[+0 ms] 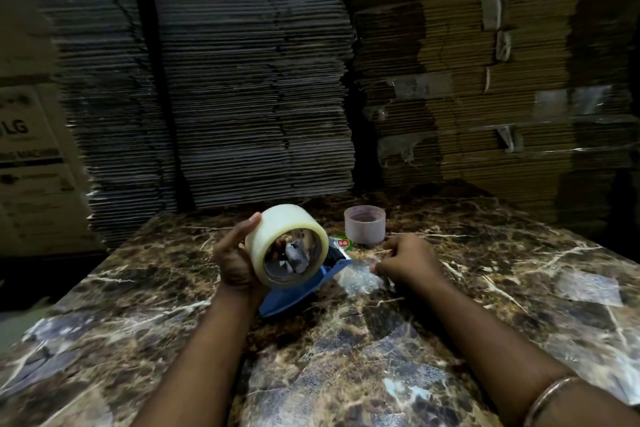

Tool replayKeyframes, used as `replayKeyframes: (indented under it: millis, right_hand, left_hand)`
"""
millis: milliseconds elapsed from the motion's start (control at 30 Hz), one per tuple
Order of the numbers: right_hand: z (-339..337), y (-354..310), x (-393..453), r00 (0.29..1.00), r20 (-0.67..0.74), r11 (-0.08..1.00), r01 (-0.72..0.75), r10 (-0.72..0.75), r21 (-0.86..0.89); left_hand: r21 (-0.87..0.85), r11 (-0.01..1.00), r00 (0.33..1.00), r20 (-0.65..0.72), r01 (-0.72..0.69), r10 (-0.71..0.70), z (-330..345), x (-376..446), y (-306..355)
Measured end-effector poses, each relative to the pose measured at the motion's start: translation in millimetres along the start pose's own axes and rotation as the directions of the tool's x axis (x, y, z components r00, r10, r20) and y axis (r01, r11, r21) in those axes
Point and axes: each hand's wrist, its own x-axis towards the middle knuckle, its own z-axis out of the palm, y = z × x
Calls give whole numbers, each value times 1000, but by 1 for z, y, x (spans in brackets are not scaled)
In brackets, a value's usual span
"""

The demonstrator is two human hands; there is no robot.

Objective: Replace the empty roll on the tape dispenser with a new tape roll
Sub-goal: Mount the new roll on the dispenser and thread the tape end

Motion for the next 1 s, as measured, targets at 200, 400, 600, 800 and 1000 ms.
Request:
replayKeyframes:
  millis: [200,400,600,800,1000]
  right_hand:
    - [14,7,9,999,-52,993,-1,-6,-121]
    - [7,3,1,998,48,993,39,-34,-112]
    - [7,-12,-18,937,-148,948,310,-318,-74]
    - [15,-27,-34,794,-89,789,607,-601,96]
    - [16,-33,-38,758,-75,703,634,-648,322]
  left_hand:
    - [-42,999,998,65,24,-21,5,-4,-2]
    - [35,996,996,26,86,-87,9,-3,-7]
    - [107,994,992,-127,6,7,11,4,-16]
    - [271,956,962,-211,-114,174,28,-6,-32]
    - [322,938,958,-204,-130,202,45,-15,-46]
